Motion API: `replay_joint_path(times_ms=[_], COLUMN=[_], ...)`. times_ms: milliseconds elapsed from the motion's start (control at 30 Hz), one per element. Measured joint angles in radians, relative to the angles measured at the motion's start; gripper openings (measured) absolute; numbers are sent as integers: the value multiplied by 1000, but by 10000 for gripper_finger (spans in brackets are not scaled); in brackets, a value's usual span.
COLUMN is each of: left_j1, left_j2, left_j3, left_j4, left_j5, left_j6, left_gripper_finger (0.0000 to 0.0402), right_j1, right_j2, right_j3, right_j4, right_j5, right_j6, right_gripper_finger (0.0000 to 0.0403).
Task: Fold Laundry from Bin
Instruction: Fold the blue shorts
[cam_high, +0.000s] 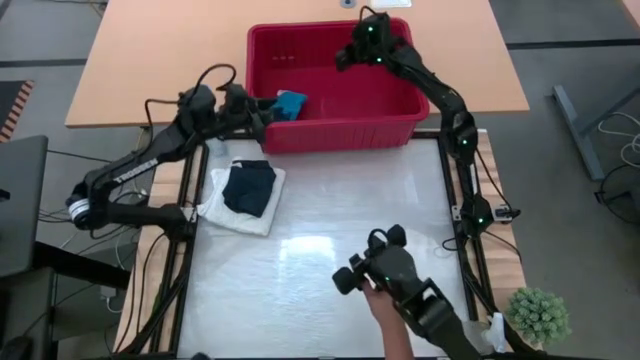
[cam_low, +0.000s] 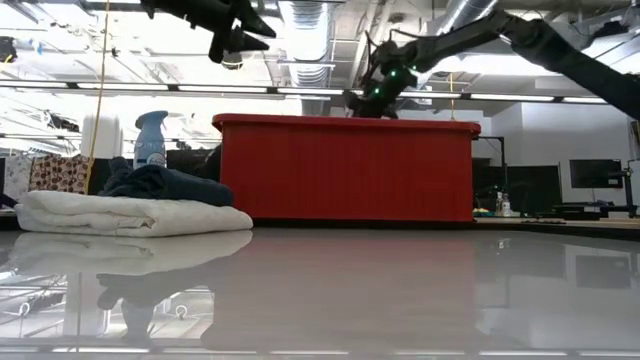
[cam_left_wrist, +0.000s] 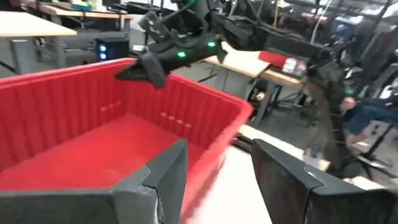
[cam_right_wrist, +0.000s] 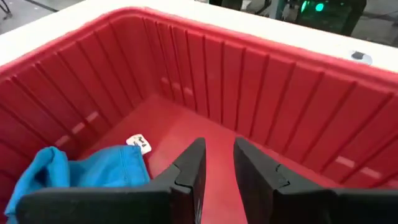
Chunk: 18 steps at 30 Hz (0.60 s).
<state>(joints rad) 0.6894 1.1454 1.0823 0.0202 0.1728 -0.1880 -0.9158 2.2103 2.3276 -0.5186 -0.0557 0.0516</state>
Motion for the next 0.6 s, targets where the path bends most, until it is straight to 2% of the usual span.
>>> replay_joint_path(times_ms=[267, 600], left_j1=[76, 80], left_j2=[74, 167], left_j3=[2, 3], left_j4=[62, 140], left_j5=[7, 4], left_j6=[27, 25], left_gripper_finger=[169, 169], right_j1=[-3, -2], right_j2=[55, 50], right_j3=[1, 2], right_j4=[-70, -227], right_j5=[2, 1], right_j6=[-50, -88], right_gripper_finger=[108, 108])
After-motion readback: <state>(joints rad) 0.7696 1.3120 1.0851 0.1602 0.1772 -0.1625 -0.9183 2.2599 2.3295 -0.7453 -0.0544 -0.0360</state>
